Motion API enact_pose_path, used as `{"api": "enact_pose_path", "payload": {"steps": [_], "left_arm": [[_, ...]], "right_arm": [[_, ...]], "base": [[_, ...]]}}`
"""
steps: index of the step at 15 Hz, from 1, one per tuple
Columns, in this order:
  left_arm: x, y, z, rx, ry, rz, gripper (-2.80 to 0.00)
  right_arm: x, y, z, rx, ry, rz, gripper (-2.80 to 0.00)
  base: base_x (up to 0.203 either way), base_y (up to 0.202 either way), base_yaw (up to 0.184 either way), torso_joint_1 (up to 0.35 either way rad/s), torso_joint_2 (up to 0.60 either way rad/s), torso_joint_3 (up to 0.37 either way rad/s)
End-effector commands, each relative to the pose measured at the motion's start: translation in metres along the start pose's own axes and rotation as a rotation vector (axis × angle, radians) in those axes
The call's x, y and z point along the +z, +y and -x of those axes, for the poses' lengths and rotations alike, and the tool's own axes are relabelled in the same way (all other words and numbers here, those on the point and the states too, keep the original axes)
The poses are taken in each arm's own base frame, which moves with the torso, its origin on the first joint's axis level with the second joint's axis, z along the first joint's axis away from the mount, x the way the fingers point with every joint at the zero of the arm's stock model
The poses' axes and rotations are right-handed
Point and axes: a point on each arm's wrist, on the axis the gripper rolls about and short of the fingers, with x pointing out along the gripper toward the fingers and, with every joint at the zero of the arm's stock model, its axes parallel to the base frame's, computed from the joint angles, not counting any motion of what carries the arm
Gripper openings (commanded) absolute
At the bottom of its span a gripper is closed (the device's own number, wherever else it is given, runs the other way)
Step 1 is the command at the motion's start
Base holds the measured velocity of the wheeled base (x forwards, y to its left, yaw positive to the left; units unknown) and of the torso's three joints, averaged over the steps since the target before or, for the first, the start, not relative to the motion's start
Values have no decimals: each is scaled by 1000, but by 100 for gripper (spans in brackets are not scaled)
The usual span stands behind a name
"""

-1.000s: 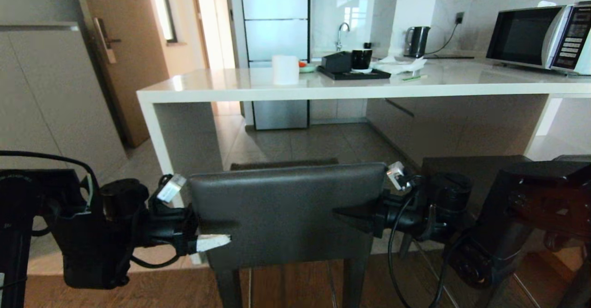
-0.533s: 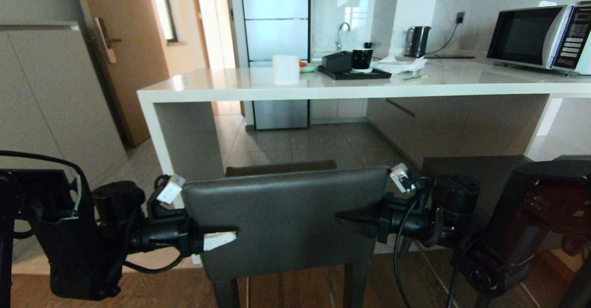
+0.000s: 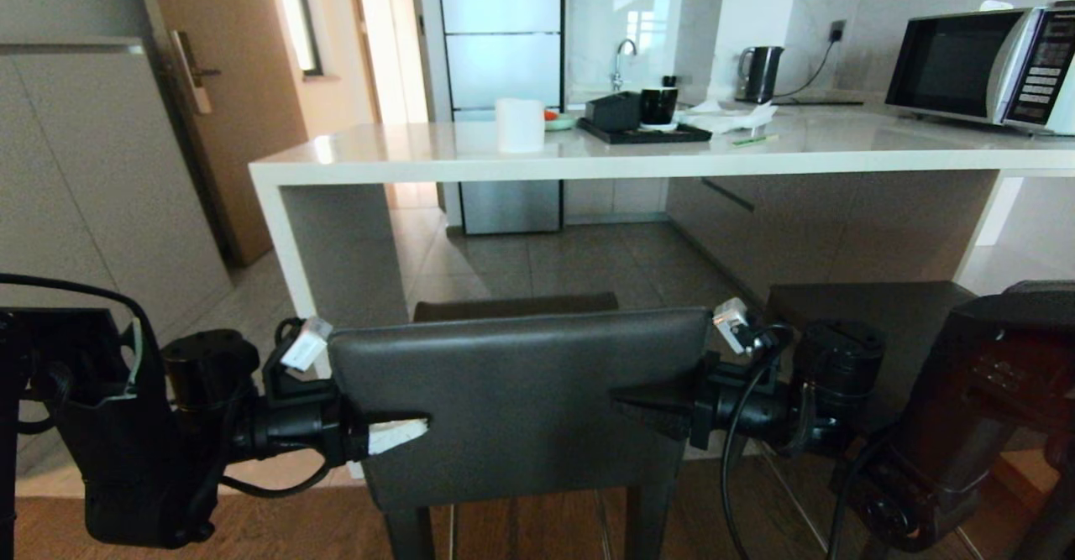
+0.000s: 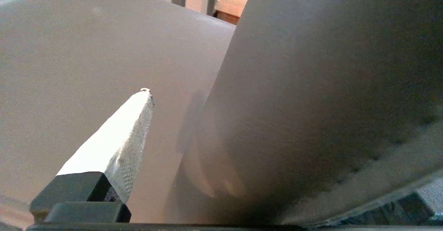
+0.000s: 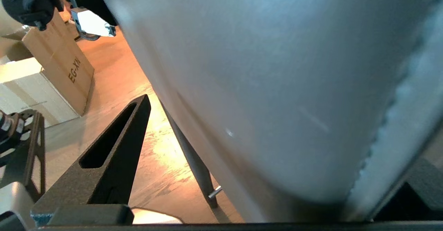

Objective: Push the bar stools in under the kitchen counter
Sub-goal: Pull the gray chair out from under the dining table

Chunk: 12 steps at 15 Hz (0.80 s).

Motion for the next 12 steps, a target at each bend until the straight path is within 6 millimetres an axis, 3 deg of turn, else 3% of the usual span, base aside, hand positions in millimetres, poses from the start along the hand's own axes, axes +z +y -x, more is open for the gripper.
{"api": "enact_pose_path", "payload": {"steps": [1,8,12], "left_arm": [[1,-3,3,-4,-3,-13,0],[0,-9,6,-1,3,-37,0],[-7,-8,15,30,10,-41,0]], "right_arm": [[2,3,0,14,-4,5,0],[-4,4,-1,13,11,-5,0],[-5,-3,-11,9,-2,6,0]], "base": [[-112,0,1,17,2,-6],[-179,0,-2,-2,0,2],[0,0,0,0,0,0]]}}
